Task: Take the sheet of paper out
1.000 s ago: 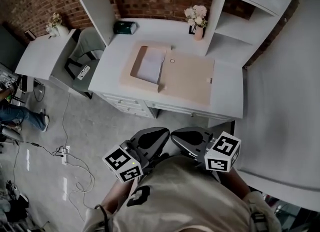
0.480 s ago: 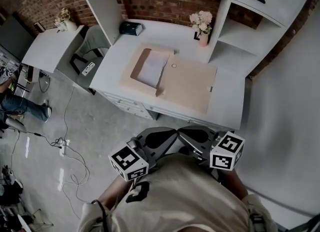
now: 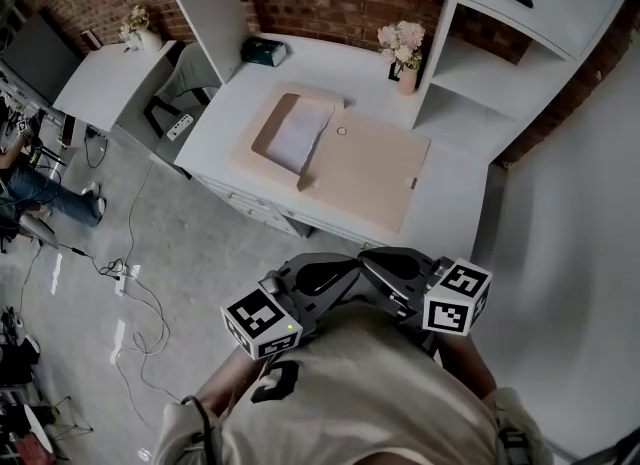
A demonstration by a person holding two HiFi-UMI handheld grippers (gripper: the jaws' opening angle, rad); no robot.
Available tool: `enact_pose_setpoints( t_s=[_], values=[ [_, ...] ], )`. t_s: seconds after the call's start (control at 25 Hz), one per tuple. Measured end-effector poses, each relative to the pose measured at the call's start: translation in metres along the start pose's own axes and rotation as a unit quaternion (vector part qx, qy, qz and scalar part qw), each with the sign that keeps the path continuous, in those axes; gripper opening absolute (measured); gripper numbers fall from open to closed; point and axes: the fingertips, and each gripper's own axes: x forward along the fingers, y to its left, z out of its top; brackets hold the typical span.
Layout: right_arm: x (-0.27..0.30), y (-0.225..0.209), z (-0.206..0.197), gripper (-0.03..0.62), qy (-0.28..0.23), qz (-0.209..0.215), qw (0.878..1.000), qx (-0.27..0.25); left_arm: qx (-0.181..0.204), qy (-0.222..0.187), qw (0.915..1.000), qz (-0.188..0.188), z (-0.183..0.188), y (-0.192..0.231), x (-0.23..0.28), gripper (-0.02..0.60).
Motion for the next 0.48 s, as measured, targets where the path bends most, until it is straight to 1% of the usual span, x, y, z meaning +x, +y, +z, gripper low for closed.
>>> enact_pose_setpoints(
  t_s=[0.08,0.16,0.28,0.48],
  values=[
    [-0.007,-0.007,0.002,0.026,-0.007,0.003,1.0,0.008,0.016,0.014,0.9998,-0.006,-0.002,-0.006,0.012,0.018],
    [-0.014,-0.013,0.003,0.026,-0.015,0.002,1.0,0.021,0.021,0.026,0.9994,-0.011,-0.004,-0.01,0.021,0.018],
    [-0.023,-0.022,0.003,0.026,-0.022,-0.001,0.998,0.051,0.014,0.038,0.9991,-0.013,-0.006,-0.012,0.03,0.018],
    [-0.025,-0.035,-0.001,0.026,-0.035,0.01,0.994,0.105,-0.001,0.047,0.9989,-0.004,-0.01,-0.006,0.033,0.018]
  ],
)
